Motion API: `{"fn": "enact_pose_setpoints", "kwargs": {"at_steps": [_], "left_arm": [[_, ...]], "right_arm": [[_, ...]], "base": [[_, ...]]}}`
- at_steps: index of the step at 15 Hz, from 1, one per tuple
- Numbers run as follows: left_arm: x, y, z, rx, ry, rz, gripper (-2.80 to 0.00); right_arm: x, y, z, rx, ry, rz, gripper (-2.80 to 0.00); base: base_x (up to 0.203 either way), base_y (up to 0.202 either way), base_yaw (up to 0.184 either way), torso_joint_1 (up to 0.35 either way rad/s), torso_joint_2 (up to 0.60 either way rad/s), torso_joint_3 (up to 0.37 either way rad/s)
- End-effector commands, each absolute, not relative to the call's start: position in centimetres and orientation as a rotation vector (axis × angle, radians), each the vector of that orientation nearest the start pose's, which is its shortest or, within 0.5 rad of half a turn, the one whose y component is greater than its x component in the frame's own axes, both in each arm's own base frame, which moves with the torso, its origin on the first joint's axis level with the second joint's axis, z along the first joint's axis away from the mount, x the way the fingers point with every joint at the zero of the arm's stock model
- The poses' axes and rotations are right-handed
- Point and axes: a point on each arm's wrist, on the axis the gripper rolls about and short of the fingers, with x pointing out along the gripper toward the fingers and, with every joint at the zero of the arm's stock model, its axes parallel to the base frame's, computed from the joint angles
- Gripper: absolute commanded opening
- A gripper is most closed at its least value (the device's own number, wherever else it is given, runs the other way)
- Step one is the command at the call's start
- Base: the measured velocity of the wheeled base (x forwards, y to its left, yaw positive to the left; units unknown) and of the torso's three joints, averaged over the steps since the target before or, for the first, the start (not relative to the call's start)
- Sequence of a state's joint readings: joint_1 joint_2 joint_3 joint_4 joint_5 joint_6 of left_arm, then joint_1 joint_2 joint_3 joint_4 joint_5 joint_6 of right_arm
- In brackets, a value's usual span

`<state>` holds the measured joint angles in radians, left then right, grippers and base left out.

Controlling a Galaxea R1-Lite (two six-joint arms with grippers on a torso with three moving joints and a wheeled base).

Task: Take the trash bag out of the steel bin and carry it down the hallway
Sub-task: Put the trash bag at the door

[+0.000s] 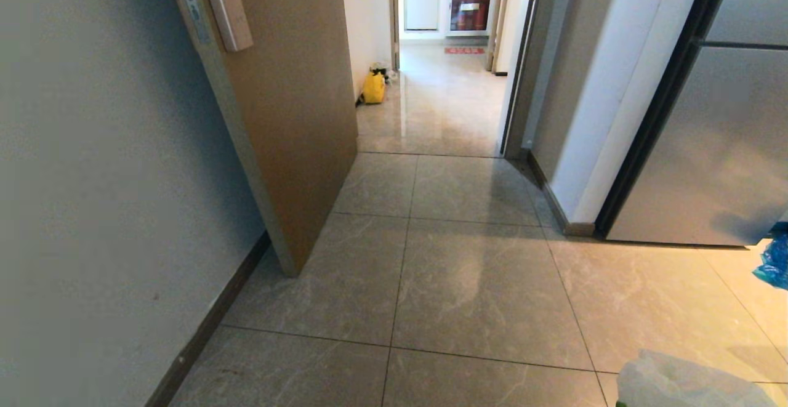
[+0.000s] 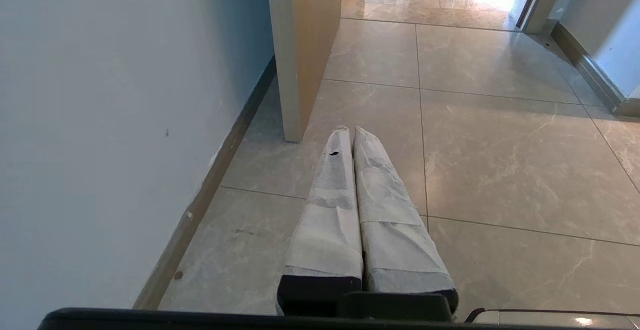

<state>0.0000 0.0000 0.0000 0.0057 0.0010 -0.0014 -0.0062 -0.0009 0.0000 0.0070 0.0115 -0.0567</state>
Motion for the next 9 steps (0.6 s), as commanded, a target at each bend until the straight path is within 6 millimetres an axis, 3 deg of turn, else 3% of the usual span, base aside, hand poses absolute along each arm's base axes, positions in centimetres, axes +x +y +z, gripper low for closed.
{"fn": "enact_pose_setpoints", "kwargs": {"at_steps": [1, 4, 9], "left_arm": [[-2.28, 0.0, 7.49, 0.0, 0.006, 0.002, -2.8], [-2.28, 0.0, 7.49, 0.0, 0.006, 0.002, -2.8], [-2.28, 0.0, 7.49, 0.002, 0.006, 0.002, -2.8]], "right_arm": [[-2.29, 0.04, 7.47, -0.058, 0.006, 0.006, -2.8], [-2.29, 0.04, 7.47, -0.047, 0.006, 0.006, -2.8], [-2.29, 0.04, 7.47, -0.049, 0.006, 0.006, -2.8]], "base": [[0.0, 0.0, 0.0, 0.0, 0.0, 0.0], [0.0, 0.0, 0.0, 0.0, 0.0, 0.0], [0.005, 0.006, -0.116, 0.002, 0.0, 0.003]]}}
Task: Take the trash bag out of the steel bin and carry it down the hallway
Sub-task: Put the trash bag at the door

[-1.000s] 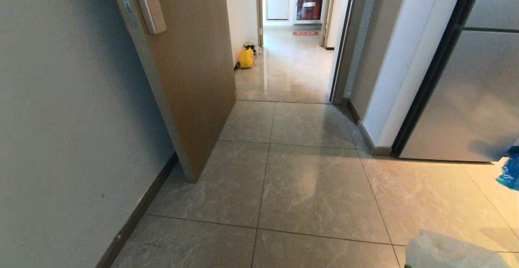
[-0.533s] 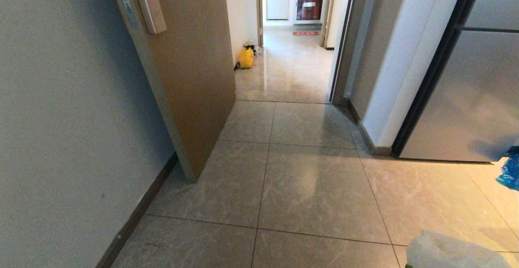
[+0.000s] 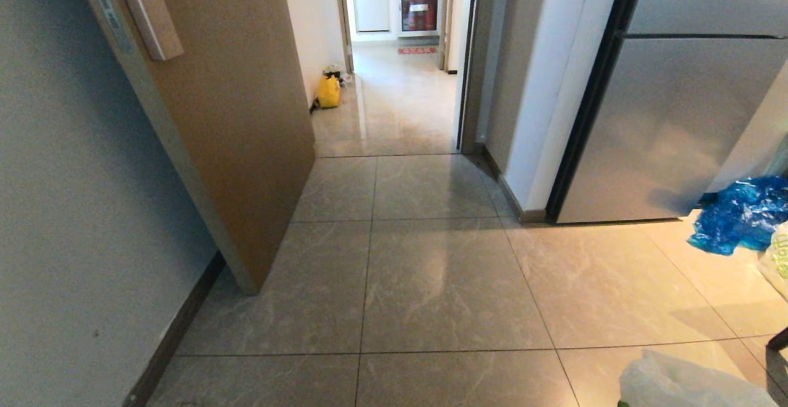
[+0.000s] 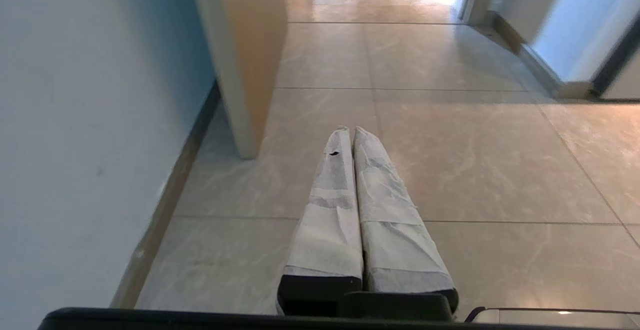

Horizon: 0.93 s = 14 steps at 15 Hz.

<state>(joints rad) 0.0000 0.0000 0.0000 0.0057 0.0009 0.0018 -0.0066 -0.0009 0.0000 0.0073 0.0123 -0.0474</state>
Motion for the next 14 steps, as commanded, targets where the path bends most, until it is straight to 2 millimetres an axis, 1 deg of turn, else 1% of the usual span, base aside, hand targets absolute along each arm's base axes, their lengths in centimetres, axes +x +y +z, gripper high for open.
{"fn": "enact_pose_setpoints", "kwargs": {"at_steps": [1, 12, 14], "left_arm": [[-2.28, 0.0, 7.49, 0.002, 0.006, 0.002, -2.8], [-2.28, 0.0, 7.49, 0.002, 0.006, 0.002, -2.8], [-2.28, 0.0, 7.49, -0.002, 0.006, 0.002, -2.8]], "right_arm": [[-2.29, 0.04, 7.48, -0.049, 0.004, 0.007, -2.8], [-2.28, 0.04, 7.48, -0.044, 0.006, 0.005, -2.8], [-2.29, 0.04, 7.48, -0.045, 0.005, 0.005, -2.8]], "base": [[-0.002, 0.001, -0.064, 0.002, 0.0, 0.003], [0.0, 0.0, 0.0, 0.0, 0.0, 0.0], [0.131, 0.0, -0.001, 0.005, 0.0, 0.002]]}}
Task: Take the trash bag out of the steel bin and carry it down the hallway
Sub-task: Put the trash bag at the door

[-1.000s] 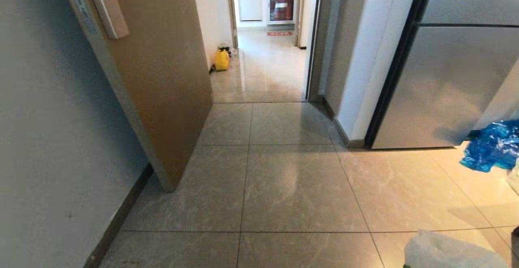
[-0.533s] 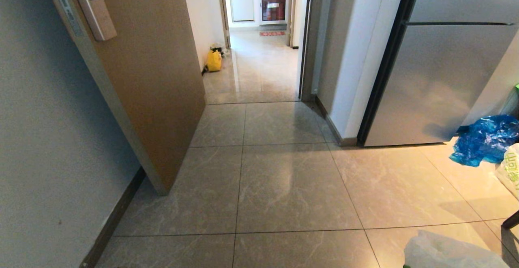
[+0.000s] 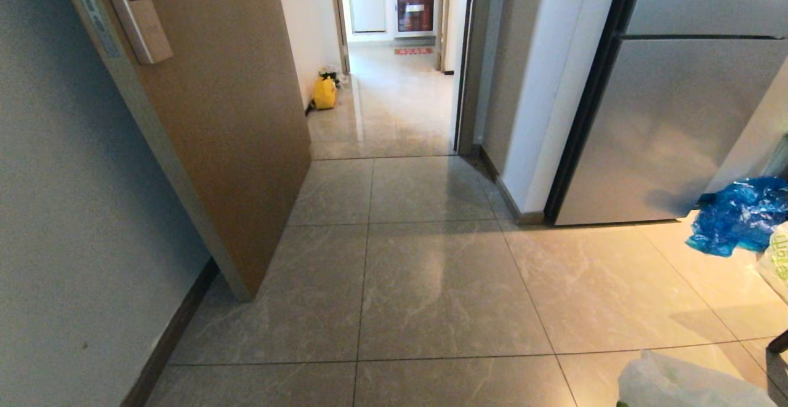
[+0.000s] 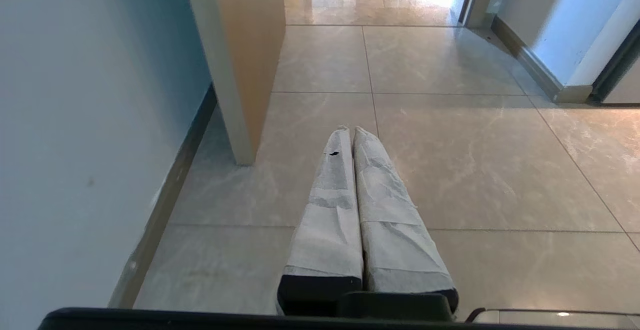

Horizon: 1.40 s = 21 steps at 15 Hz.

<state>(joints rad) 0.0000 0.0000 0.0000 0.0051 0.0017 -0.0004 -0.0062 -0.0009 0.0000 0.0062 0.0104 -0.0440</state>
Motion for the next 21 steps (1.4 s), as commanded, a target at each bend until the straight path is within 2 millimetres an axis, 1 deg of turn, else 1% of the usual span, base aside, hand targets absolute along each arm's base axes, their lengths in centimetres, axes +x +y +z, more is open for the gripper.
{"fn": "enact_pose_setpoints", "kwargs": {"at_steps": [1, 4, 12, 21], "left_arm": [[-2.28, 0.0, 7.49, -0.002, 0.006, 0.002, -2.8], [-2.28, 0.01, 7.49, -0.003, 0.006, 0.002, -2.8], [-2.27, 0.0, 7.47, 0.002, 0.009, 0.002, -2.8], [-2.28, 0.0, 7.49, -0.002, 0.006, 0.002, -2.8]], "right_arm": [[-2.29, 0.04, 7.48, -0.046, 0.005, 0.005, -2.8], [-2.29, 0.04, 7.48, -0.045, 0.004, 0.005, -2.8], [-2.29, 0.04, 7.47, -0.046, 0.006, 0.004, -2.8], [-2.29, 0.04, 7.47, -0.046, 0.006, 0.003, -2.8]], "base": [[0.191, 0.0, 0.001, 0.0, 0.0, 0.0], [0.198, -0.036, 0.002, 0.002, 0.0, 0.002], [0.19, -0.181, 0.003, 0.003, 0.0, 0.003], [0.004, -0.006, 0.001, 0.001, 0.0, 0.0]]}}
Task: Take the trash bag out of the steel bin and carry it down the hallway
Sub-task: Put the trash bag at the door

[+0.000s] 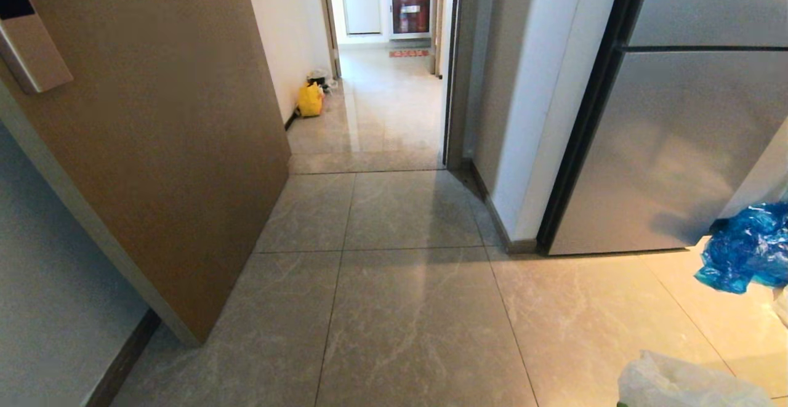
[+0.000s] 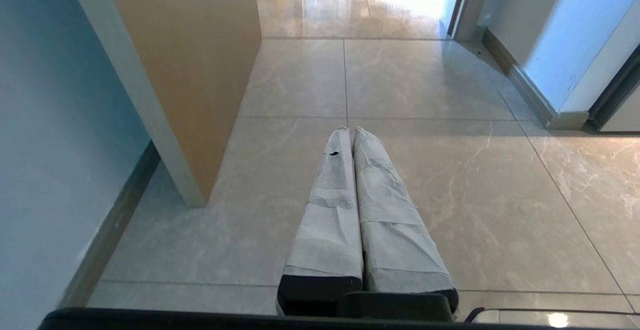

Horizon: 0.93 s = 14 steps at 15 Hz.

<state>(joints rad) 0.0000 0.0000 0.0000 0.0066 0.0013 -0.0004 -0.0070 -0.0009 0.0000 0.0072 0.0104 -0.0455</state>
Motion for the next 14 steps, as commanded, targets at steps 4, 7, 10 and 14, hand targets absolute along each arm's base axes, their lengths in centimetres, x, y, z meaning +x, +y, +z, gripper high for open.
{"fn": "enact_pose_setpoints", "kwargs": {"at_steps": [4, 7, 10, 14], "left_arm": [[-2.28, 0.0, 7.49, 0.0, 0.006, 0.002, -2.8], [-2.28, 0.0, 7.49, 0.002, 0.006, 0.002, -2.8], [-2.28, 0.0, 7.49, 0.003, 0.006, 0.002, -2.8], [-2.28, 0.0, 7.49, 0.002, 0.006, 0.002, -2.8]], "right_arm": [[-2.29, 0.03, 7.47, -0.046, 0.006, 0.003, -2.8], [-2.29, 0.04, 7.47, -0.046, 0.006, 0.005, -2.8], [-2.29, 0.04, 7.47, -0.046, 0.006, 0.002, -2.8], [-2.29, 0.04, 7.47, -0.046, 0.006, 0.005, -2.8]], "base": [[-0.002, 0.101, 0.0, 0.001, 0.0, 0.002], [0.0, 0.155, 0.001, 0.002, 0.0, 0.003], [0.0, 0.0, 0.0, 0.0, 0.0, 0.0], [0.0, 0.0, 0.0, 0.0, 0.0, 0.0]]}}
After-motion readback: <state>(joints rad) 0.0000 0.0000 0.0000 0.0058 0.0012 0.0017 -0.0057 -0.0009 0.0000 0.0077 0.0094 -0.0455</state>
